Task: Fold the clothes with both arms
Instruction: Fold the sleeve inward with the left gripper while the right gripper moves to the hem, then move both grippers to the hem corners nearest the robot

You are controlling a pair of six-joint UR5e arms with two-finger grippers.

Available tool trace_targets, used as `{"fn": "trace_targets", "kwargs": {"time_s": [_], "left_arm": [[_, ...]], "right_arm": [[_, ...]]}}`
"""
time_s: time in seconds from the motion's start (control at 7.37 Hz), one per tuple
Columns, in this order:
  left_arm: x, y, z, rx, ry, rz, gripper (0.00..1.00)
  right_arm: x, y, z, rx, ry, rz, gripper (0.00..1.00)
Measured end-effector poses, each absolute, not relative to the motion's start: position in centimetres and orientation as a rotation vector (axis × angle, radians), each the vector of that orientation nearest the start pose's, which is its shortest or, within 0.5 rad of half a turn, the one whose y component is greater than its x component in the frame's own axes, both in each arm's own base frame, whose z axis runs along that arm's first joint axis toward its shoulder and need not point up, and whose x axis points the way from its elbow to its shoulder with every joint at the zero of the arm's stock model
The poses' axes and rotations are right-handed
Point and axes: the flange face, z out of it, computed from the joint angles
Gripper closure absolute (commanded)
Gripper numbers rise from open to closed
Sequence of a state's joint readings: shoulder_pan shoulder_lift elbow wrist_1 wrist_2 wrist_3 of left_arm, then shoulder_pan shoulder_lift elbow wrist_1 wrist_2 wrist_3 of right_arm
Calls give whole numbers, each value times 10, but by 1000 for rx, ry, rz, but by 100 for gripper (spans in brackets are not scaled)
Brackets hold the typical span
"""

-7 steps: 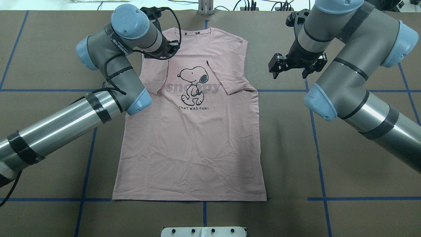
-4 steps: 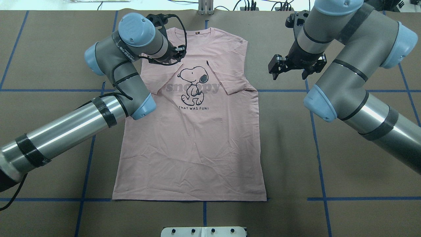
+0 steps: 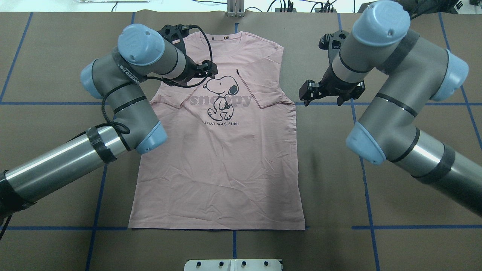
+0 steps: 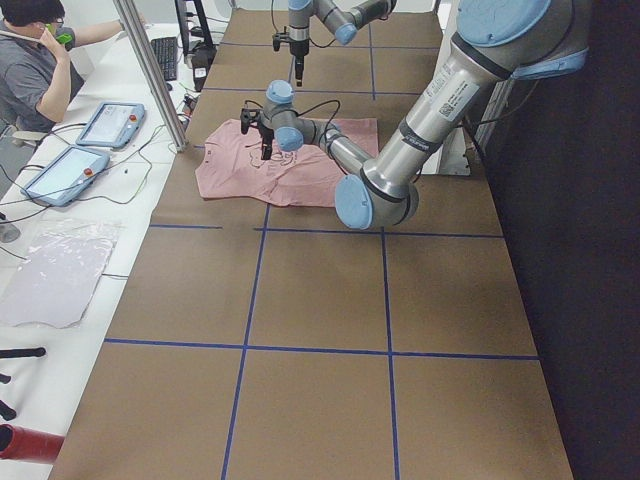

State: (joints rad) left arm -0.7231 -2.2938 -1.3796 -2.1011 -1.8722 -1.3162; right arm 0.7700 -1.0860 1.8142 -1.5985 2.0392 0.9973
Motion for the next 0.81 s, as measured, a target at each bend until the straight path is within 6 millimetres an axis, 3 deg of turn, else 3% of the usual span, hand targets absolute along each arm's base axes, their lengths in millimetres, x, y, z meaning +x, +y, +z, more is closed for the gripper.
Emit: {"fn": "trace_targets", "kwargs": {"time_s": [0.54,0.81], "left_arm": [[427,-466,282,209,982,-143,0],[394,-416,316,187,958,-114,0]], "right_arm": [[-440,-346,273,88,-871,149,0],[-471,-291,273,84,-865,183,0]]}}
